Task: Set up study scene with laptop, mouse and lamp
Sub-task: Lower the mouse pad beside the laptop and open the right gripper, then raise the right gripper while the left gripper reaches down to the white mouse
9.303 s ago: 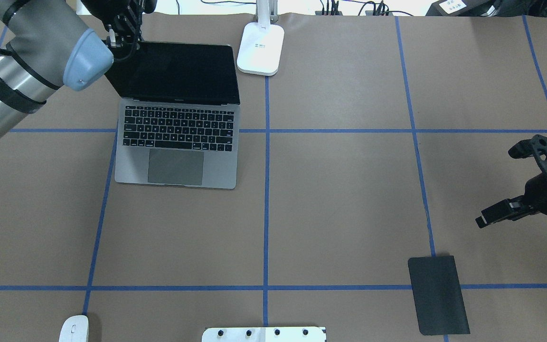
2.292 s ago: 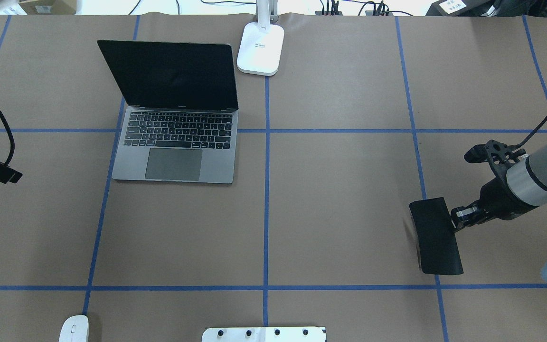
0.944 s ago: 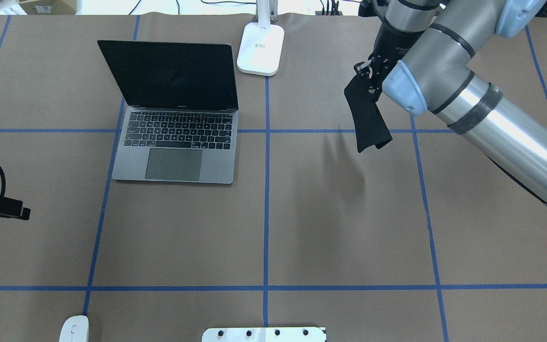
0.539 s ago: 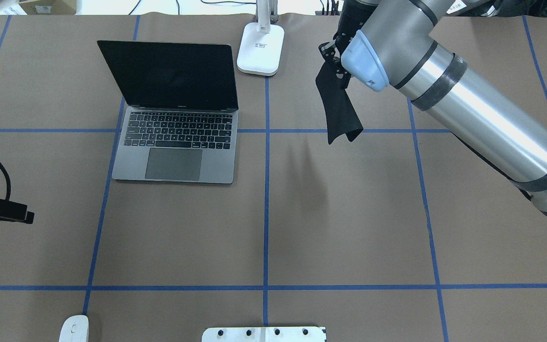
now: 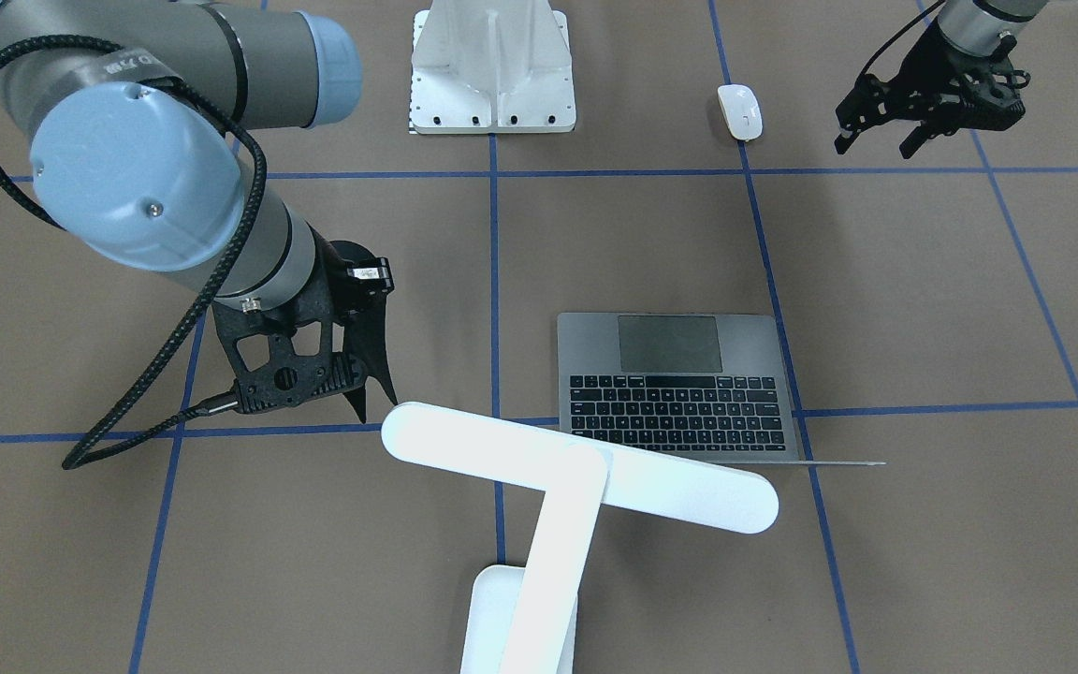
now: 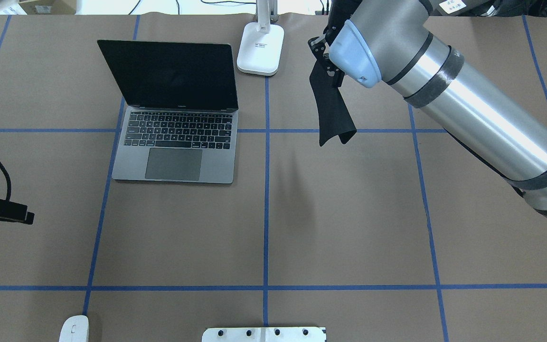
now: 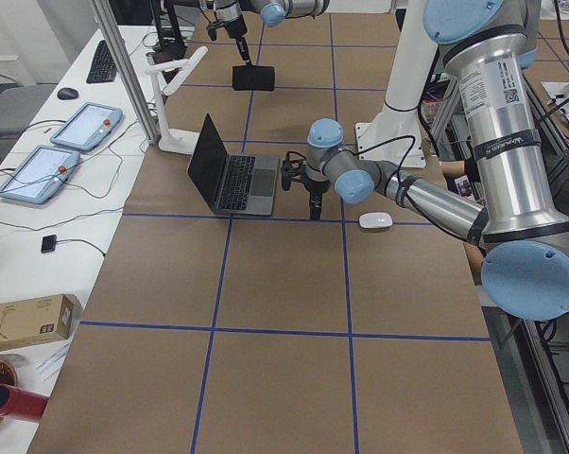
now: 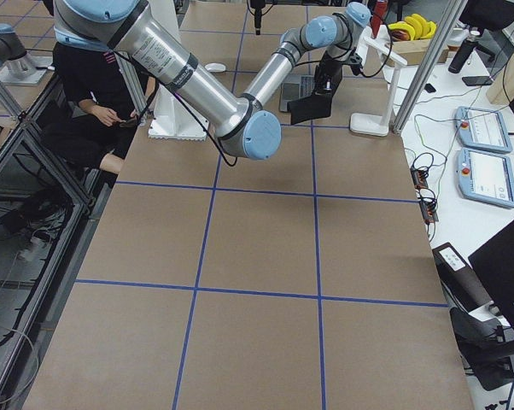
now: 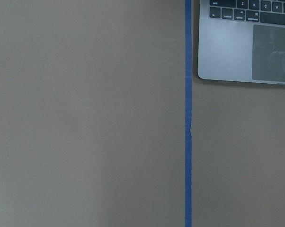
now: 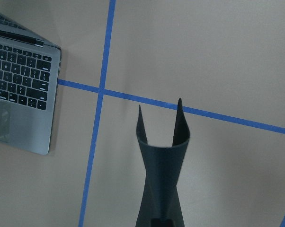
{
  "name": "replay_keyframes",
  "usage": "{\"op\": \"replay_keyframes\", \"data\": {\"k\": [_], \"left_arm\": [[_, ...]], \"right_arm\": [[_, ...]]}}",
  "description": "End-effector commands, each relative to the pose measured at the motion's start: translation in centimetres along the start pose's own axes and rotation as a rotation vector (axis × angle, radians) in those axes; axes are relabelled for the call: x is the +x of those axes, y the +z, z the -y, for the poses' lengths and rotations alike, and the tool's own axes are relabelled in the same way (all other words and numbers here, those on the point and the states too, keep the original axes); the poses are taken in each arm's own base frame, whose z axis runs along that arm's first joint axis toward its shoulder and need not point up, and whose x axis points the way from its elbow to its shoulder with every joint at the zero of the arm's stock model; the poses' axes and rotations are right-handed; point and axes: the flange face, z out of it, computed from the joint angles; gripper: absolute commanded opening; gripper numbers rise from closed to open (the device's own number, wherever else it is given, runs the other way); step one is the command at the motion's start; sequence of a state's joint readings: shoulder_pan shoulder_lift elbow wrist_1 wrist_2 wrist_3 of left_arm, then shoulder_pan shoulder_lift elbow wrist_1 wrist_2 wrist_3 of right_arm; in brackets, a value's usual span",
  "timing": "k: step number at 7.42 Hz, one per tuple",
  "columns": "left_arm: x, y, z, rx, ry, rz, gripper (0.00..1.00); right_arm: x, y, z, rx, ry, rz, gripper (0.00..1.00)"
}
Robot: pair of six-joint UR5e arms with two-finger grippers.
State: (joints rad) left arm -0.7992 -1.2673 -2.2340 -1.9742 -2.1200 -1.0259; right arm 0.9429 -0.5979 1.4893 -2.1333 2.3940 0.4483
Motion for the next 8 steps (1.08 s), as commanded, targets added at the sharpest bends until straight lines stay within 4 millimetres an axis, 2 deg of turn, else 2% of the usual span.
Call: {"op": "replay_keyframes", "data": {"k": [1,3,4,5,6,7,8], "left_arm": [[0.0,0.2,0.0,-0.002,0.001,0.002,1.00],[0.5,0.9,-0.6,-0.020,-0.031,0.007,1.00],[1.3,2.2,-1.6,-0.035,-0.041,0.025,1.00],[2.6,4.2,-3.4,-0.061,-0.069,0.049,1.00],[4.0,5.9,-5.4,-0.075,-0.096,0.068,1.00],[5.4,6.8,-6.8,-0.110,-0.111,0.062,1.00],[6.3,7.9,-8.6,-0.148,-0.109,0.068,1.00]], "right_arm": [[-0.4,0.5,-0.5,0.001,-0.025,-0.005,1.00],[-0.7,0.1,-0.9,0.013,-0.040,-0.001,1.00],[-0.7,-0.1,-1.3,0.019,-0.048,0.001,1.00],[-0.4,-0.1,-1.7,0.028,-0.065,-0.004,1.00],[0.6,0.4,-2.3,0.034,-0.080,-0.016,1.00],[2.7,1.8,-2.7,0.073,-0.116,-0.033,1.00],[5.0,4.0,-2.8,0.103,-0.153,-0.026,1.00]]}}
